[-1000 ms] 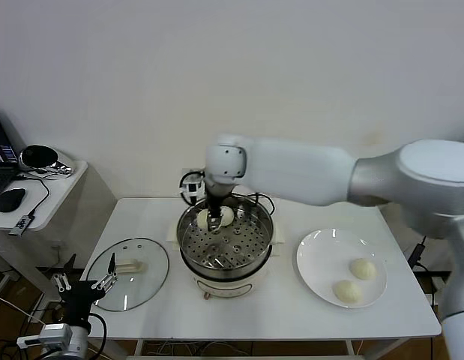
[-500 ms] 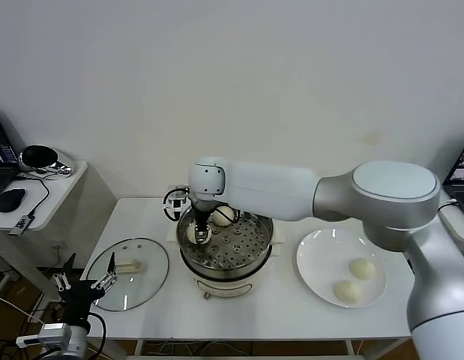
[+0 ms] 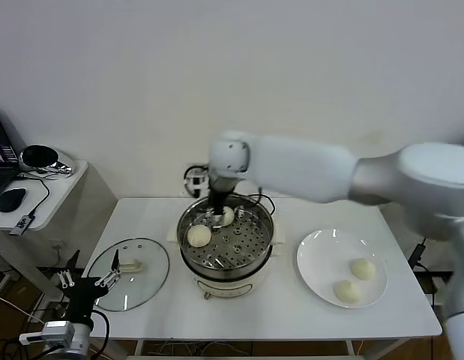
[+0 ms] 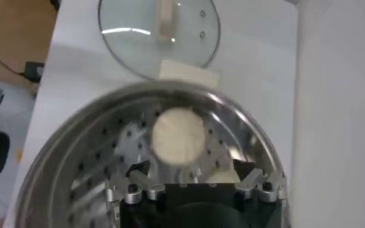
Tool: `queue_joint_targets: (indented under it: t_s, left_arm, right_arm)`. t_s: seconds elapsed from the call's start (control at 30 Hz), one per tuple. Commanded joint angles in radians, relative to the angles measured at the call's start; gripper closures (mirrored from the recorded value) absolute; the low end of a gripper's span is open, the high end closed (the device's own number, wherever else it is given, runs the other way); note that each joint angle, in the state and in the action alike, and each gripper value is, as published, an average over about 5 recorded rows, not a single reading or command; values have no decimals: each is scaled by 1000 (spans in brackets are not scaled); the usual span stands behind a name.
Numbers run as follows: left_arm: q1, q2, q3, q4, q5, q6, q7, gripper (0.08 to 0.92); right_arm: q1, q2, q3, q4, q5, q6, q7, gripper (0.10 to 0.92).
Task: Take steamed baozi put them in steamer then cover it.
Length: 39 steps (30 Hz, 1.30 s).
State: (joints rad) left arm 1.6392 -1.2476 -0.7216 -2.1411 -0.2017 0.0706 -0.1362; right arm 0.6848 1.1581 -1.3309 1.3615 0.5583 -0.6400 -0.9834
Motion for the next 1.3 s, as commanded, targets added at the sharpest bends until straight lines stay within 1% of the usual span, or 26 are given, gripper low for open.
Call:
queue_joint_targets:
  t_s: [0.03, 0.13, 0.23, 0.4, 0.57, 0.67, 0.83, 1.3]
  left_arm:
    - [2, 3, 9, 1, 3, 3, 4, 177]
    - [4, 3, 14, -4, 6, 10, 8, 177]
    - [7, 4, 17, -8, 9, 14, 10, 177]
    - [10, -2, 18, -9, 19, 15, 7, 177]
    - [16, -9, 19, -9, 32, 16, 5, 177]
    - [21, -13, 17, -7, 36, 15, 5, 177]
    - [27, -17, 14, -8, 39, 15, 4, 177]
    - [39, -26, -1, -12, 41, 12, 3, 177]
  right_arm:
    - [113, -461, -46, 322, -126, 87, -137, 203]
    - [85, -599, -34, 369, -215, 132, -159, 203]
    - [38, -705, -33, 390, -320, 196, -167, 203]
    - [-116, -812, 2, 397, -444, 262, -130, 203]
    - [-351, -868, 138, 378, -545, 299, -120, 203]
    - [-473, -881, 233, 359, -584, 309, -109, 203]
    - [-607, -871, 308, 332, -619, 310, -94, 203]
    - [-794, -739, 458, 195, -642, 318, -36, 203]
